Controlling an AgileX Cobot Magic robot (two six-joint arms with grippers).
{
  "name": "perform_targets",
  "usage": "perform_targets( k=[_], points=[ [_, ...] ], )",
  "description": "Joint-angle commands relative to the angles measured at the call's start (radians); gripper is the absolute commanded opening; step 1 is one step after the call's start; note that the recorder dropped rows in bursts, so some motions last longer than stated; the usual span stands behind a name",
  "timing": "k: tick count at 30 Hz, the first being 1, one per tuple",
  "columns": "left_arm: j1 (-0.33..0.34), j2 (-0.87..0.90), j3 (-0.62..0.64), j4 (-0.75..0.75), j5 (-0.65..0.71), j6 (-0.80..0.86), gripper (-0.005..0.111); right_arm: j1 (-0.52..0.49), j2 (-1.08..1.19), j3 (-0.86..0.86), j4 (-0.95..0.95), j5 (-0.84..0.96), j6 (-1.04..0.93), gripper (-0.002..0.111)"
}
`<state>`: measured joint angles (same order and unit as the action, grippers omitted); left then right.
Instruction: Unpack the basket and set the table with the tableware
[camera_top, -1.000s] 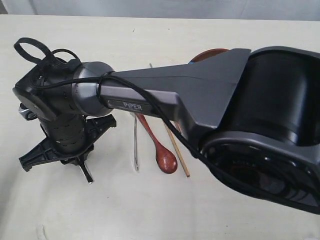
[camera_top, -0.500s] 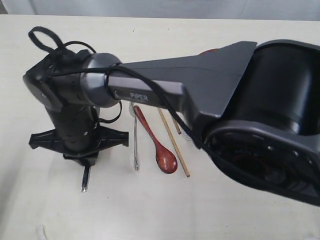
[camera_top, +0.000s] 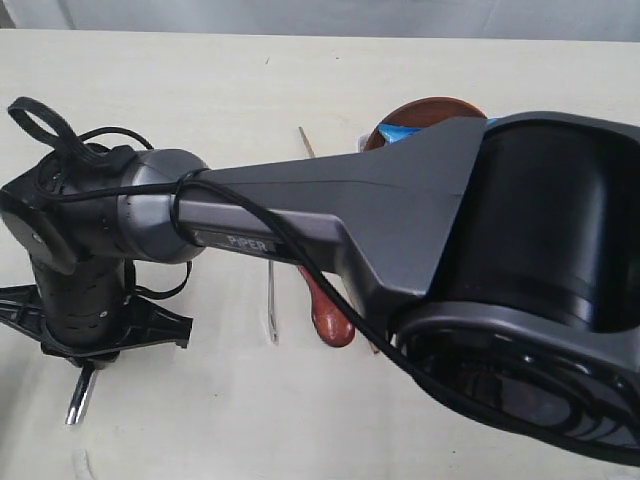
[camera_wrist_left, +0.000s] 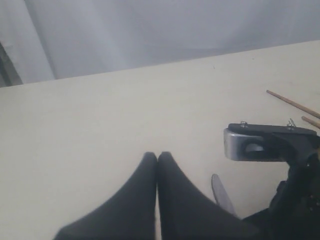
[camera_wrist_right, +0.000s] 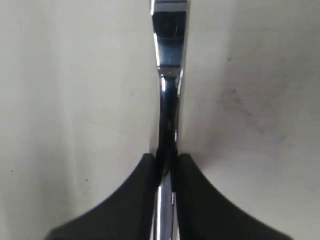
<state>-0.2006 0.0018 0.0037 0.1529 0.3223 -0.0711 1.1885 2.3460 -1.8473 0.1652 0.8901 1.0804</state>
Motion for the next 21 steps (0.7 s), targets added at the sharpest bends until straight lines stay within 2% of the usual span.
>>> perform_targets(
  k=[1, 13, 15, 19, 21],
  points=[
    [0.002, -0.002, -0.004, 0.003, -0.001, 0.003, 0.000, -0.001, -0.004, 0.000, -0.082, 0.079, -0.041, -0.001],
    [0.002, -0.002, -0.004, 0.003, -0.001, 0.003, 0.000, -0.011, -0.004, 0.000, -0.080, 0.053, -0.006, 0.001],
    [0.002, -0.002, -0.004, 0.003, -0.001, 0.003, 0.000, -0.012, -0.004, 0.000, -0.080, 0.056, -0.010, 0.008],
    [0.002, -0.002, -0.004, 0.003, -0.001, 0.003, 0.000, -0.012, -0.004, 0.000, -0.080, 0.052, -0.020, 0.039],
    [0.002, -0.002, -0.004, 0.003, -0.001, 0.003, 0.000, -0.019, -0.004, -0.002, -0.085, 0.068, -0.029, 0.048]
  ],
)
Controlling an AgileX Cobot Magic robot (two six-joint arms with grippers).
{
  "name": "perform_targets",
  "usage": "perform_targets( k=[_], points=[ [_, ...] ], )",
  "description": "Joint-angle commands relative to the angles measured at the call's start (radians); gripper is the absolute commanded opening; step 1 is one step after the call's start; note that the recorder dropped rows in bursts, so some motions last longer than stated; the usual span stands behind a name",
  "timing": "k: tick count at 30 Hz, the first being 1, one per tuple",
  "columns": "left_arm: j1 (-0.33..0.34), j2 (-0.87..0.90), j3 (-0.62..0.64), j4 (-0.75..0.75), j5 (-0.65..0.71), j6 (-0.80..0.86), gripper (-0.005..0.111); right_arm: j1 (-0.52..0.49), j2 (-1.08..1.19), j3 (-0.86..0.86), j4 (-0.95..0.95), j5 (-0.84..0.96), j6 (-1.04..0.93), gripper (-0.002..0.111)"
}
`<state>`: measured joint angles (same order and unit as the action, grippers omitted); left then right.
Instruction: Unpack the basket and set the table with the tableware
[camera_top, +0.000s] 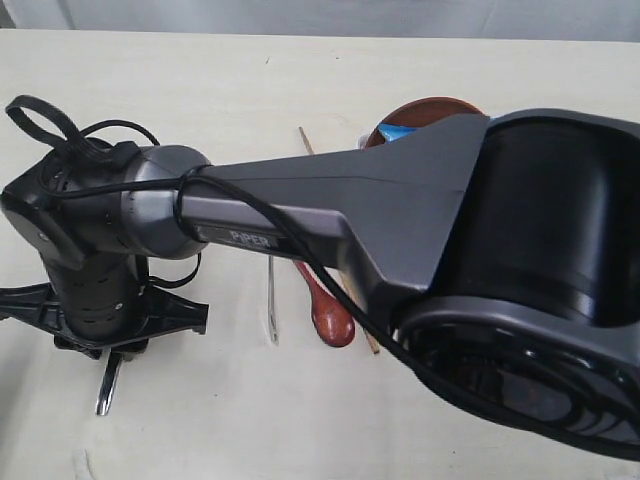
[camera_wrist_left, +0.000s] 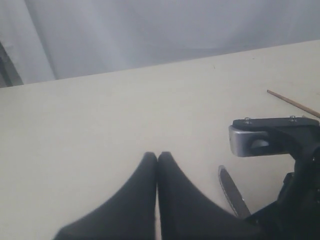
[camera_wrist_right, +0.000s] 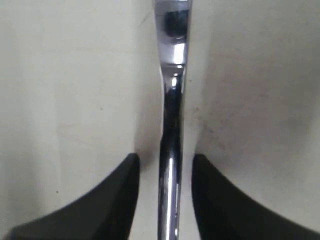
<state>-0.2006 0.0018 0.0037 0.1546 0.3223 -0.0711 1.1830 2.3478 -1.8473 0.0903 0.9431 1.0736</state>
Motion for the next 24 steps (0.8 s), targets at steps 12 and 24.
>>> perform_targets(
  k=[12, 24],
  points=[
    [0.002, -0.002, -0.004, 0.001, -0.001, 0.003, 0.000, -0.133, -0.131, 0.000, -0.072, 0.238, -0.141, 0.048],
    [0.002, -0.002, -0.004, 0.001, -0.001, 0.003, 0.000, -0.249, -0.104, 0.044, -0.156, 0.278, -0.279, 0.041]
  ],
)
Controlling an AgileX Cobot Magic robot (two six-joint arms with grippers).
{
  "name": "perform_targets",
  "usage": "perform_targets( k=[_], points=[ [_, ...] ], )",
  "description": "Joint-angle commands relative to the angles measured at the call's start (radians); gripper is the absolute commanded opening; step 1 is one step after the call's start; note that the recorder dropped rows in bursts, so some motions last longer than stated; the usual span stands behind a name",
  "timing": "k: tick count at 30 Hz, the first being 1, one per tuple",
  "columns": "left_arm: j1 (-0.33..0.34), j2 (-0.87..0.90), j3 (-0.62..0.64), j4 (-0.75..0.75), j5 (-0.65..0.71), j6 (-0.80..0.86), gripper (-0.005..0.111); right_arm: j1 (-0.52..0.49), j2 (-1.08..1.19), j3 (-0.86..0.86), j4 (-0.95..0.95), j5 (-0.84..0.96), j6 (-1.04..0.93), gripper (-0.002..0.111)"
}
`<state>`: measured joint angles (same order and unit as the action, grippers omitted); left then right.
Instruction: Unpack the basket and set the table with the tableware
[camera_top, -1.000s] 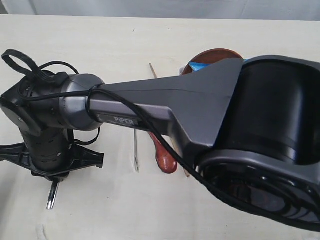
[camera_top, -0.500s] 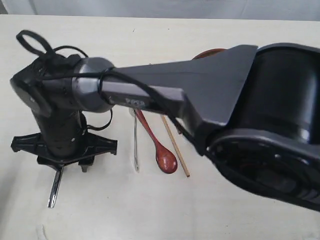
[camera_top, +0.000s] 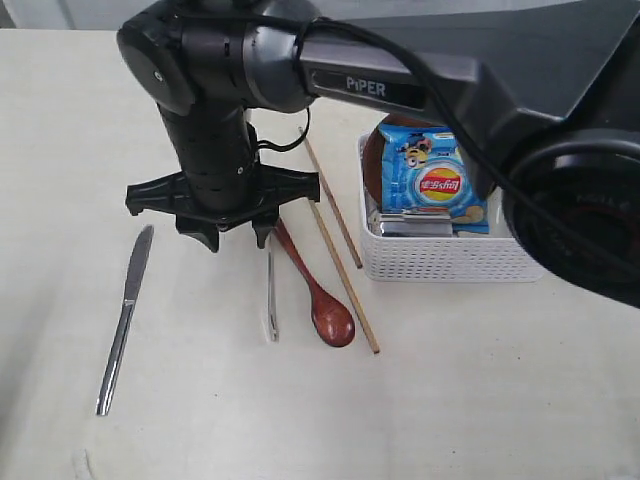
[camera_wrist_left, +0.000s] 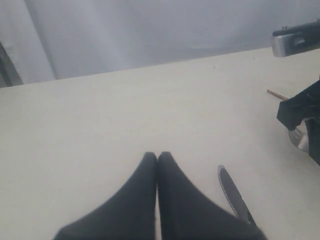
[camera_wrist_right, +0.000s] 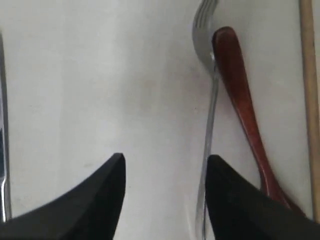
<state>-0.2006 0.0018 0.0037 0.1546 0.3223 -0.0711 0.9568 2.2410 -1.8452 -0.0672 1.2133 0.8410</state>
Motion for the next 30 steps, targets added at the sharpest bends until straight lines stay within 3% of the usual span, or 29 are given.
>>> perform_targets(
  k=[1, 3, 5, 8, 18, 21, 23, 30],
  points=[
    [0.002, -0.002, -0.004, 0.001, -0.001, 0.003, 0.000, -0.032, 0.001, 0.075, 0.006, 0.008, -0.062, 0.035],
    [0.002, -0.002, -0.004, 0.001, -0.001, 0.003, 0.000, -0.034, -0.010, 0.129, -0.010, 0.008, -0.072, 0.023],
    [0.002, -0.002, -0.004, 0.001, -0.001, 0.003, 0.000, -0.034, -0.017, 0.154, -0.003, 0.008, -0.079, 0.019],
    [0.002, -0.002, -0.004, 0.001, -0.001, 0.003, 0.000, -0.034, -0.015, 0.173, 0.067, -0.058, -0.104, 0.019],
    [0.002, -0.002, -0.004, 0.001, -0.001, 0.003, 0.000, -0.036, 0.011, 0.172, 0.058, -0.039, -0.151, 0.019],
    [0.002, -0.002, -0.004, 0.001, -0.001, 0.003, 0.000, -0.036, 0.011, 0.172, 0.058, -0.039, -0.158, 0.013],
    [0.002, -0.002, -0.004, 0.001, -0.001, 0.003, 0.000, -0.036, 0.004, 0.172, 0.058, -0.039, -0.158, -0.001],
    [0.002, -0.002, -0.004, 0.001, -0.001, 0.003, 0.000, -0.032, -0.081, 0.172, 0.044, -0.039, -0.145, -0.001]
  ],
)
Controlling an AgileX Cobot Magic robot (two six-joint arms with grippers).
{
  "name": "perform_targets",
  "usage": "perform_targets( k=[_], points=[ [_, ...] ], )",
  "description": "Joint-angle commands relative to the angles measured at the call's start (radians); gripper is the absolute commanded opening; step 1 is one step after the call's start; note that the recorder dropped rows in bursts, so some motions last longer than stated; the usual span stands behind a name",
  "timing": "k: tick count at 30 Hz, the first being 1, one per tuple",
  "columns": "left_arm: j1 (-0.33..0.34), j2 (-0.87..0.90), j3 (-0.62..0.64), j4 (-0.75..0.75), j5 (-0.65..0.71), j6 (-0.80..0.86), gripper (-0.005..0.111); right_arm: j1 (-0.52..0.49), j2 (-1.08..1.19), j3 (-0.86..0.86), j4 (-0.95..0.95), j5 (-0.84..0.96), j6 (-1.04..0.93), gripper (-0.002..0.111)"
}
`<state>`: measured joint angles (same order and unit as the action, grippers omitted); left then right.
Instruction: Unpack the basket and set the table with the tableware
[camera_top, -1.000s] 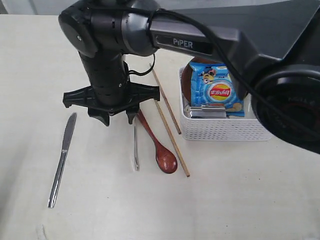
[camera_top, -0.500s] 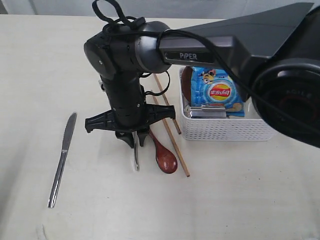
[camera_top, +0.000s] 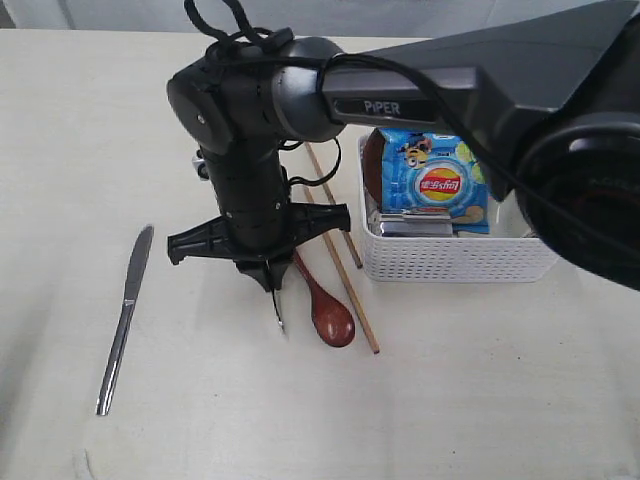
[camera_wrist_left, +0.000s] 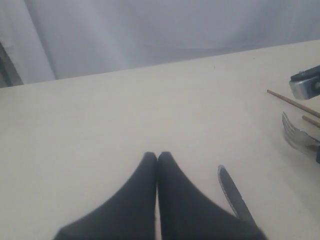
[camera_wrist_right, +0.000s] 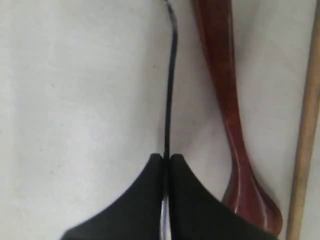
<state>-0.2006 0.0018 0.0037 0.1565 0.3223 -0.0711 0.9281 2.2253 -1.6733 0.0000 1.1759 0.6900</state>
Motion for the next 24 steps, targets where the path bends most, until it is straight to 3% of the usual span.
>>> perform_targets(
  k=[1, 7, 11, 20, 24],
  points=[
    [0.002, -0.002, -0.004, -0.001, -0.001, 0.003, 0.000, 0.004, -0.082, 0.001, -0.047, 0.006, 0.017, -0.001],
    [0.002, -0.002, -0.004, -0.001, -0.001, 0.003, 0.000, 0.143, -0.129, 0.001, -0.356, 0.045, 0.156, -0.001],
    [0.002, -0.002, -0.004, -0.011, -0.001, 0.003, 0.000, 0.276, -0.102, 0.025, -0.456, 0.045, 0.203, -0.001],
    [0.002, -0.002, -0.004, -0.011, -0.001, 0.003, 0.000, 0.379, -0.041, 0.025, -0.670, 0.045, 0.026, -0.001],
    [0.002, -0.002, -0.004, -0.011, -0.001, 0.003, 0.000, 0.380, -0.048, 0.025, -0.782, 0.045, -0.194, -0.001]
  ],
)
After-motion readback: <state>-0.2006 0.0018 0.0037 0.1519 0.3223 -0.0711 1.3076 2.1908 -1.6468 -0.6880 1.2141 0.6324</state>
